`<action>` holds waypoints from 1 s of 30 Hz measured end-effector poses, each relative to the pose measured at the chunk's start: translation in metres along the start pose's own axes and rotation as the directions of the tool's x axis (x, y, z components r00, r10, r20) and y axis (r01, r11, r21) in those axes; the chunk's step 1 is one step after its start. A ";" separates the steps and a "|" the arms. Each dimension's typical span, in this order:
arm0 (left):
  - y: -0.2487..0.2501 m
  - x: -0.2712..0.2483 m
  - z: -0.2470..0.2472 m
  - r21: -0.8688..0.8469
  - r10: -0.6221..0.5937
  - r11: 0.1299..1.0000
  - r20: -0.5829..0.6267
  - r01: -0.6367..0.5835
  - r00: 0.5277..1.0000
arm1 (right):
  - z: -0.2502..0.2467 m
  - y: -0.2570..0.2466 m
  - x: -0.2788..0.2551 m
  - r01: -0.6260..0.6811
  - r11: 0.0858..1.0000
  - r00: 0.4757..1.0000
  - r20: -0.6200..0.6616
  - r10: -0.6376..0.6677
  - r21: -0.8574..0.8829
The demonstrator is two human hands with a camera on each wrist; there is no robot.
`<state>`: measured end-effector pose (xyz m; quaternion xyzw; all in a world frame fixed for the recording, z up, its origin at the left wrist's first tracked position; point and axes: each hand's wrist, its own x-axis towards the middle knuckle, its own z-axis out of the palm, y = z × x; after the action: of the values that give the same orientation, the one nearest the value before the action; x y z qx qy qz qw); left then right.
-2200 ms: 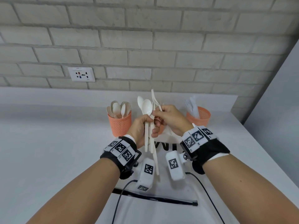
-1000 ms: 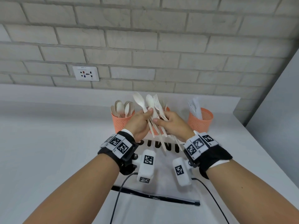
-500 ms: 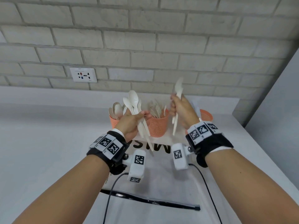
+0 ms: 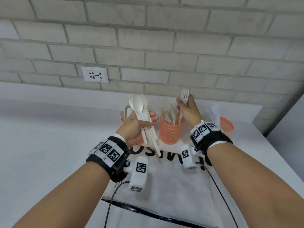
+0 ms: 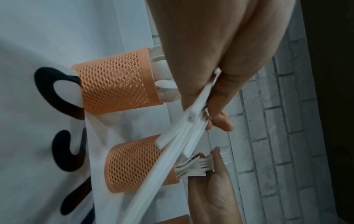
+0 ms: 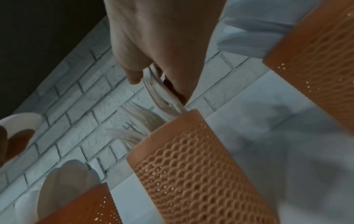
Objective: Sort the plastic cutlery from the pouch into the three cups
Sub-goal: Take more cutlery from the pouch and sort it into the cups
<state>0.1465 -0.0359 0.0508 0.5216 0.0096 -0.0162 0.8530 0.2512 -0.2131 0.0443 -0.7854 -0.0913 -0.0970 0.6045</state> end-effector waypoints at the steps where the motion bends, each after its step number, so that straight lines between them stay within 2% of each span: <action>1: 0.001 0.000 -0.001 -0.005 -0.003 1.000 0.006 0.004 1.000 | -0.001 0.001 0.000 0.000 1.000 1.000 -0.014 0.000 -0.008; 4: 0.001 -0.001 -0.002 -0.048 -0.017 0.999 0.045 0.019 0.999 | 0.000 0.001 0.003 -0.006 0.997 1.000 -0.006 0.005 -0.081; 6: 0.001 -0.002 -0.002 -0.061 -0.021 0.998 0.059 0.024 0.998 | 0.003 0.005 0.002 0.025 0.955 0.999 0.048 -0.011 -0.295; 8: 0.001 -0.003 0.000 -0.045 -0.023 0.999 0.041 0.025 0.999 | 0.005 0.003 -0.003 0.119 0.876 0.992 0.022 -0.123 -0.467; 9: 0.002 -0.003 0.001 -0.031 -0.023 0.999 0.029 0.024 0.999 | 0.006 -0.004 -0.007 0.183 0.855 0.975 -0.024 -0.222 -0.486; 11: 0.002 -0.003 0.003 -0.020 -0.021 1.000 0.020 0.021 1.000 | 0.007 -0.025 -0.019 0.352 0.835 0.908 -0.060 -0.414 -0.423; 13: 0.001 -0.003 0.004 -0.023 -0.016 1.000 0.011 0.017 1.000 | 0.016 -0.046 -0.035 0.454 0.849 0.886 0.041 -0.461 -0.269; 14: 0.001 -0.003 0.006 -0.021 -0.002 1.000 0.013 0.002 1.000 | 0.023 -0.054 -0.045 0.449 0.870 0.893 0.130 -0.431 -0.203; 16: 0.001 -0.005 0.009 -0.016 0.051 0.999 0.038 -0.051 0.998 | 0.037 -0.063 -0.065 0.351 0.922 0.915 0.270 -0.301 -0.162; 18: 0.002 -0.007 0.013 0.046 0.112 0.993 0.026 -0.113 0.993 | 0.047 -0.065 -0.078 0.178 0.975 0.933 0.339 -0.124 -0.134; 19: 0.001 -0.007 0.015 0.145 0.155 0.977 0.001 -0.154 0.988 | 0.051 -0.064 -0.081 0.064 0.994 0.931 0.363 -0.027 -0.090; 21: -0.002 -0.009 0.017 0.425 0.263 0.877 -0.031 -0.225 0.964 | 0.057 -0.063 -0.084 -0.197 0.976 0.898 0.418 0.140 0.095; 23: -0.006 -0.010 0.018 0.603 0.338 0.746 0.021 -0.282 0.941 | 0.062 -0.062 -0.084 -0.392 0.858 0.852 0.482 0.204 0.330; 24: -0.007 -0.011 0.018 0.674 0.356 0.676 0.057 -0.299 0.933 | 0.064 -0.062 -0.084 -0.437 0.806 0.841 0.499 0.209 0.400; 26: -0.007 -0.011 0.014 0.830 0.344 0.492 0.089 -0.261 0.935 | 0.067 -0.062 -0.086 -0.456 0.769 0.839 0.505 0.202 0.449; 28: -0.003 -0.010 0.006 0.951 0.230 0.274 0.082 -0.145 0.970 | 0.068 -0.060 -0.082 -0.452 0.765 0.855 0.468 0.224 0.459; 29: 0.002 -0.011 0.001 0.969 0.149 0.224 0.073 -0.106 0.986 | 0.068 -0.060 -0.079 -0.459 0.756 0.862 0.440 0.253 0.465; 30: 0.007 -0.013 -0.004 0.966 0.080 0.243 0.076 -0.094 0.994 | 0.067 -0.060 -0.076 -0.464 0.746 0.870 0.406 0.281 0.478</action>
<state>0.1341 -0.0289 0.0560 0.9343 -0.0358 0.0255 0.3537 0.1654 -0.1355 0.0637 -0.5796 -0.0480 0.1823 0.7928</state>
